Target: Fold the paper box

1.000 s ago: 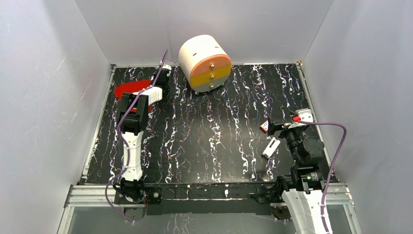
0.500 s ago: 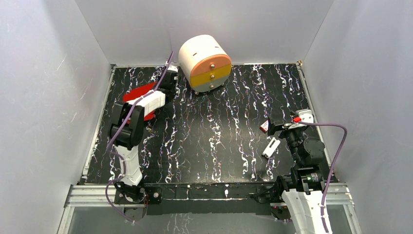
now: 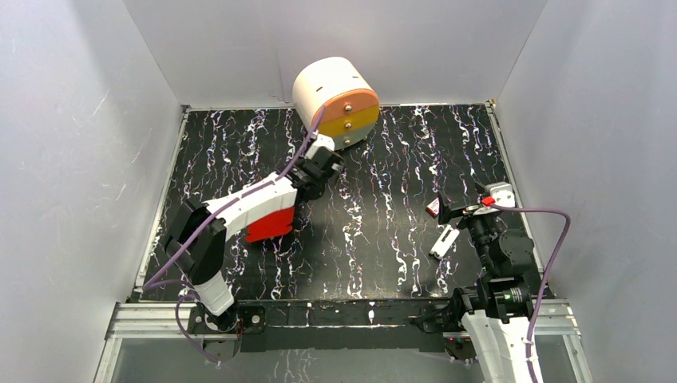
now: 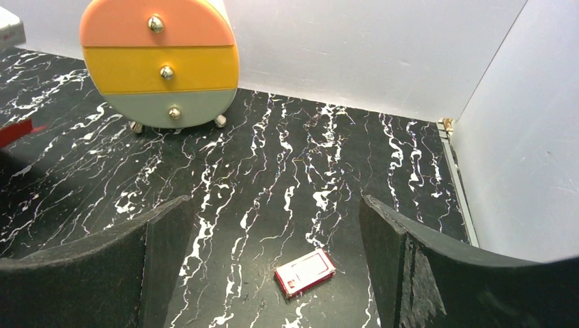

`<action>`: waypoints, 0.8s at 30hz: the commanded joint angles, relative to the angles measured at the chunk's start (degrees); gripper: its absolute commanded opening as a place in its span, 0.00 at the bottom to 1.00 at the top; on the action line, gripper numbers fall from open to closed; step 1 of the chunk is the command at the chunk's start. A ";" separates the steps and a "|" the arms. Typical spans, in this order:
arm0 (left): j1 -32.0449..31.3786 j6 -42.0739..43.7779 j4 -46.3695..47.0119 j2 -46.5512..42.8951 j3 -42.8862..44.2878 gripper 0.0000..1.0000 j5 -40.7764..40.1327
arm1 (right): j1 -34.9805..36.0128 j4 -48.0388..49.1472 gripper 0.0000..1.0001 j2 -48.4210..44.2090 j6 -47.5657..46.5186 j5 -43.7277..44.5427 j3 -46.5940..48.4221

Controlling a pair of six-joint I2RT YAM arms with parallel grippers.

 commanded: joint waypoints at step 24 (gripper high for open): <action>-19.46 -21.36 -2.94 -0.34 3.90 0.46 18.88 | 1.48 0.58 0.99 4.87 1.07 -3.56 2.89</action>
